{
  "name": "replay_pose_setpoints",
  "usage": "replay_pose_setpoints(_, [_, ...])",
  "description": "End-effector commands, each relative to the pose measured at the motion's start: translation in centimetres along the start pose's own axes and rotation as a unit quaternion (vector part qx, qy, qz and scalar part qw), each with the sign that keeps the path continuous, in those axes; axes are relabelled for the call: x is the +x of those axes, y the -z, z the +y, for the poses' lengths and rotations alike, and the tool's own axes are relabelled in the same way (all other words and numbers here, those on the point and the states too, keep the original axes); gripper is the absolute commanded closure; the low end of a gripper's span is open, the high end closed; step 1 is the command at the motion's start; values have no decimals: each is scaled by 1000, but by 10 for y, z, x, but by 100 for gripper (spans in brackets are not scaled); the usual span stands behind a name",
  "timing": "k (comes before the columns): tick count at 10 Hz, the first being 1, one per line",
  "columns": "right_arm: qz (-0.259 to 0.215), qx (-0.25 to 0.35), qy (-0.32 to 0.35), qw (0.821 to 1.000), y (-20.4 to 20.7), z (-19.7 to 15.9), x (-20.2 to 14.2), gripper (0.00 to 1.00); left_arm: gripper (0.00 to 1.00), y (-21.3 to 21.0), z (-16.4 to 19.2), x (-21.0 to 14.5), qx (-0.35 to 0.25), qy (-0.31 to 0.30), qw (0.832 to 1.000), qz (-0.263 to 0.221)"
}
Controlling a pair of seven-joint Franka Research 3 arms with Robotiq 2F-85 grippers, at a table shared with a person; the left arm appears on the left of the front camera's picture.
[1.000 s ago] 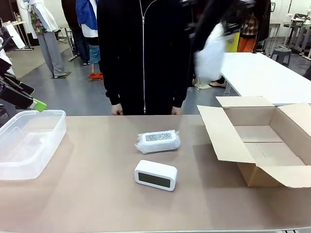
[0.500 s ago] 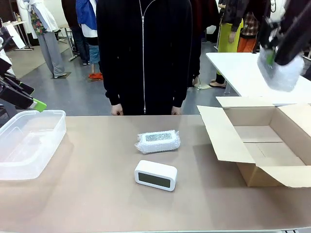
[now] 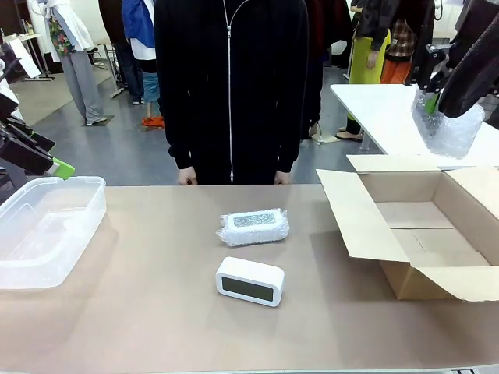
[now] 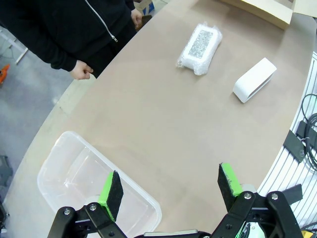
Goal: Separate and place wrapped and unwrapped clocks.
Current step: If the picked Digital clock is wrapped, place it in the Package Box ; if not, place it in the Organizing box.
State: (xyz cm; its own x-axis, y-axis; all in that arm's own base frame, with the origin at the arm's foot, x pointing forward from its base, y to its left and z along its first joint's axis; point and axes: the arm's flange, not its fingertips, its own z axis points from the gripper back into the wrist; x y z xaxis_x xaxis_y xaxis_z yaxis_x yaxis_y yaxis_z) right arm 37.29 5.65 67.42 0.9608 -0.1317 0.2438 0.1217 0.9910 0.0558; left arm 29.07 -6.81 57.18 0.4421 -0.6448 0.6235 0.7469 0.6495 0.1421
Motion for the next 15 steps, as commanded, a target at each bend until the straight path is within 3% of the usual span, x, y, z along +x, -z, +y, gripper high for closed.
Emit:
replay_pose_setpoints(1, [-1, 2, 3, 1000, 4, -3, 1, 48, 0, 0, 0, 0, -3, 0, 1000, -2])
replay_pose_setpoints(2, [28, -2, 6, 1000, 21, -15, 23, 48, 0, 0, 0, 0, -3, 0, 1000, -2])
replay_pose_setpoints(3, [14, -13, -9, 1000, 47, -31, 40, 48, 0, 0, 0, 0, -3, 0, 1000, -2])
replay_pose_setpoints(6, [63, 0, -67, 996, 115, -64, 51, 48, 0, 0, 0, 0, -3, 0, 1000, -2])
replay_pose_setpoints(8, [85, 7, -67, 994, 172, -81, 59, 48, 0, 0, 0, 0, -3, 0, 1000, -2])
replay_pose_setpoints(11, [103, 22, -76, 992, 229, -80, 67, 48, 0, 0, 0, 0, -3, 0, 1000, -2])
replay_pose_setpoints(14, [109, 19, -70, 991, 255, -77, 69, 48, 0, 0, 0, 0, -3, 0, 1000, -2])
replay_pose_setpoints(15, [108, 4, -38, 993, 259, -76, 71, 48, 0, 0, 0, 0, -3, 0, 1000, -2])
